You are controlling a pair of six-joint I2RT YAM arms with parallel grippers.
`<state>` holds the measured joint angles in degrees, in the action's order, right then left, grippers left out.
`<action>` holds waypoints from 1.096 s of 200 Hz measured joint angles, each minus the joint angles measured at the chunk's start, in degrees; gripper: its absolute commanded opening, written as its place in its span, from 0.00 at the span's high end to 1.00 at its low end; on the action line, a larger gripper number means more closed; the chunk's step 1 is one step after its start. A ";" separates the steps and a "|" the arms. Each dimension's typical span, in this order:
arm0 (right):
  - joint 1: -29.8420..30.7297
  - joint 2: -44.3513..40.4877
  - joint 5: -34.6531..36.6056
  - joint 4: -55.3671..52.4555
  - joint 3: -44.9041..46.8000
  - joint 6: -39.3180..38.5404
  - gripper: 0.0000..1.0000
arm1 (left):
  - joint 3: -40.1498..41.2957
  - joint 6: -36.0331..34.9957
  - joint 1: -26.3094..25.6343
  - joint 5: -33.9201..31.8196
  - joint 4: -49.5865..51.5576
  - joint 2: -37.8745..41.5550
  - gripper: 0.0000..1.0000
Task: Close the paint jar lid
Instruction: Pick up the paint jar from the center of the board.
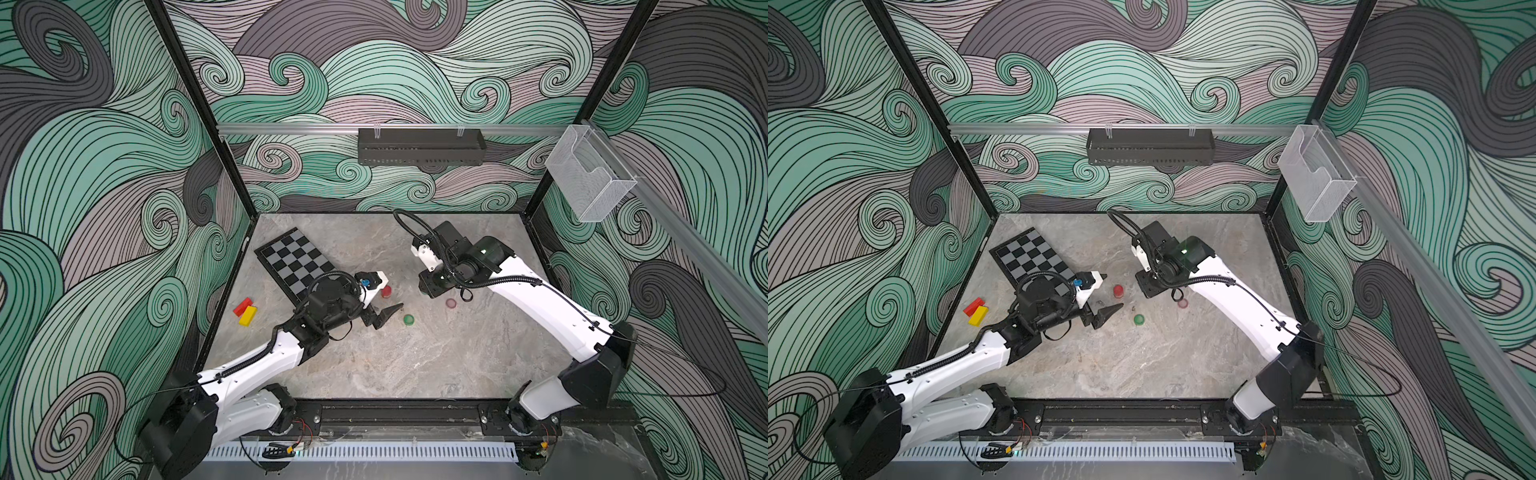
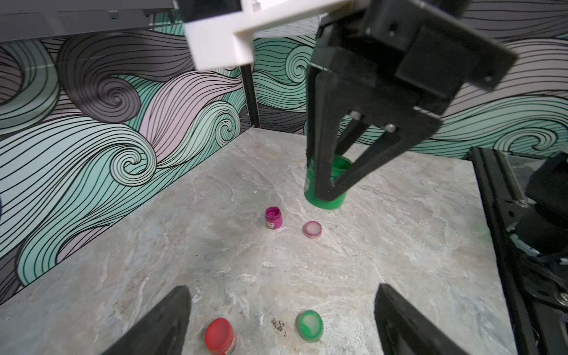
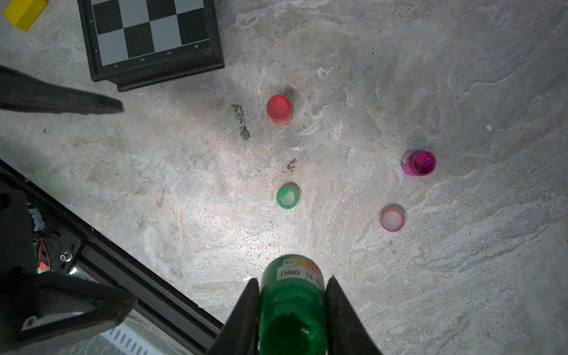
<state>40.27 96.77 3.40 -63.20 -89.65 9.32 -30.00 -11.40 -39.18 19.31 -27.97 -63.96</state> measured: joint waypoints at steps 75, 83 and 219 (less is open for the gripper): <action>3.89 -0.37 -2.10 -1.07 0.70 0.81 0.67 | 0.13 -4.11 -4.72 0.74 -8.07 -8.11 0.09; 4.17 -0.24 -2.16 -1.25 0.68 0.98 0.67 | 0.02 -4.28 -4.94 0.72 -8.50 -8.68 0.10; 5.97 2.29 -3.15 -2.75 -1.60 3.04 0.67 | -1.16 -4.72 -6.40 0.13 -11.30 -10.73 0.28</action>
<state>46.24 99.07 0.25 -65.95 -91.24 12.36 -31.16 -16.12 -45.58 19.44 -39.27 -74.70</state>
